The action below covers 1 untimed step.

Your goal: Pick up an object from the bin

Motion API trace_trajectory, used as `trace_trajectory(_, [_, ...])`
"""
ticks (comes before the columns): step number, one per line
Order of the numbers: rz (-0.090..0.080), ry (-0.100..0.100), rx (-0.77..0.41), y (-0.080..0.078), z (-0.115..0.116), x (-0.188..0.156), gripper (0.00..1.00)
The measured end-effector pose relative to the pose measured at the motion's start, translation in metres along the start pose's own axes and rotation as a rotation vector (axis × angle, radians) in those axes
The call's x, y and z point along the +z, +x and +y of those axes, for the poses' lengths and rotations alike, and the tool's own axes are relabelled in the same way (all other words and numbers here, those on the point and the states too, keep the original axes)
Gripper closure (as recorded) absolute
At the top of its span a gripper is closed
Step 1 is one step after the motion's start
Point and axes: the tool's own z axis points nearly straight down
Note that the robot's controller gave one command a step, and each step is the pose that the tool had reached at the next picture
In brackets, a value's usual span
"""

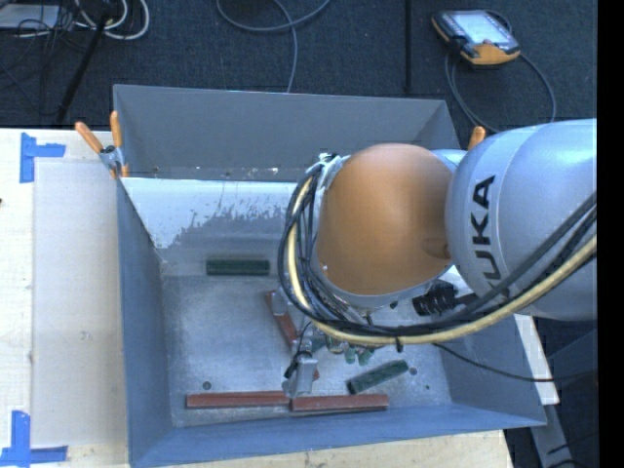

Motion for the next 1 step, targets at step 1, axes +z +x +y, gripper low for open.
trace_trajectory(1, [-0.003, 0.0, -0.093, 0.0001, 0.0022, 0.0434, 0.0])
